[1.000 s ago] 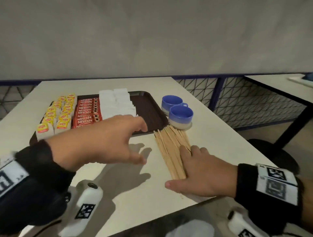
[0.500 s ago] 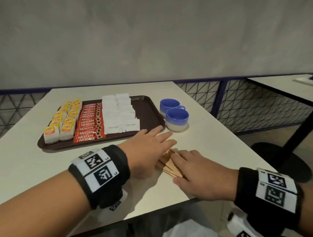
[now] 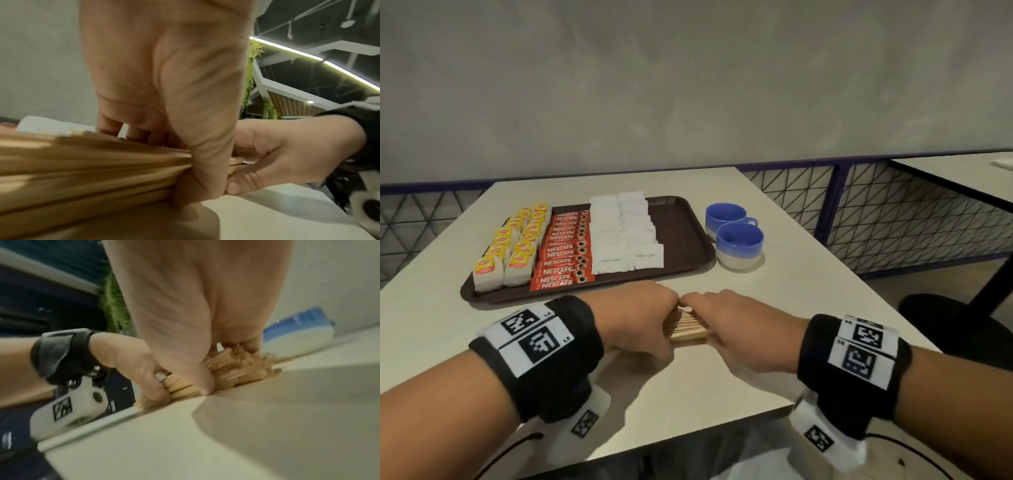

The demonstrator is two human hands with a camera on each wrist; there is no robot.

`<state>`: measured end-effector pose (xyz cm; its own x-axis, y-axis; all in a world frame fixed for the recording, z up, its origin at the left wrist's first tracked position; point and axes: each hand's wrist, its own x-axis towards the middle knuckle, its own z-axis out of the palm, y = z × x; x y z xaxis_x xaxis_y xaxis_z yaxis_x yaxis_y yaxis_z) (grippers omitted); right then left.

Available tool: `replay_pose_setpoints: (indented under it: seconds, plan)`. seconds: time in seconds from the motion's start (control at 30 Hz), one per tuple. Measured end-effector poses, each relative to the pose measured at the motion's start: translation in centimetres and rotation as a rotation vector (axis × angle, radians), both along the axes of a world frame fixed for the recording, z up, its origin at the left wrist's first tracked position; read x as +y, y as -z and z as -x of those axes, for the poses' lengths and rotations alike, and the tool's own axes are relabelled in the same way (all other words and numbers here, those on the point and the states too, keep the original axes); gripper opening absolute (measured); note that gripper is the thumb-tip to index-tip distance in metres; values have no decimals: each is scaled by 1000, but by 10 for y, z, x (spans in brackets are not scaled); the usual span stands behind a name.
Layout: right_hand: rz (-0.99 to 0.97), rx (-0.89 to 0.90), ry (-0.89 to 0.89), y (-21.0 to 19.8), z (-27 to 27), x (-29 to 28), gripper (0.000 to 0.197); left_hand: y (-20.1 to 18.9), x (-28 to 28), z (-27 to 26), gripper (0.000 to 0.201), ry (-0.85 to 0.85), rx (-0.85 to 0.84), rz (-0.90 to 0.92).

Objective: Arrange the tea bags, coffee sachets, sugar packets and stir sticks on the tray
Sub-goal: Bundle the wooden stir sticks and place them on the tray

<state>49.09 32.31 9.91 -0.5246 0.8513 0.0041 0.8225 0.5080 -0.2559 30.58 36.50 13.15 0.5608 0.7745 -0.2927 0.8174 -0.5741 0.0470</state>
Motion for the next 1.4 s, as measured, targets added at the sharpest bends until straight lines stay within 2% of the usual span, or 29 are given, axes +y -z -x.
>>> replay_pose_setpoints:
  seconds: [0.07,0.2,0.43,0.53,0.63,0.8,0.9,1.0,1.1,1.33,1.4]
  plan:
    - [12,32,36,0,9,6,37,0,1,6,35,-70,-1,40]
    - [54,-12,36,-7,16,13,17,5,2,16,25,-102,4,-12]
    - [134,-5,63,-16,18,16,17,11,-4,28,16,-97,44,-112]
    - [138,-48,62,-18,27,22,22,9,-6,25,13,-87,62,-130]
    - [148,-90,39,-20,38,29,18,8,-6,26,13,-91,63,-139]
    - [146,-172,22,-22,49,35,10,7,-7,31,13,-97,32,-129]
    - [157,-204,27,-22,49,38,9,3,-4,36,11,-112,-33,-50]
    - [184,-251,30,-19,48,42,9,0,-3,42,19,-126,-85,24]
    - [182,-295,21,-17,50,44,9,3,-3,41,21,-130,-69,21]
    - [210,-317,-4,-22,45,44,14,11,-8,33,3,-58,36,-131]
    - [205,-304,-3,-22,43,44,13,10,-10,34,10,-26,37,-187]
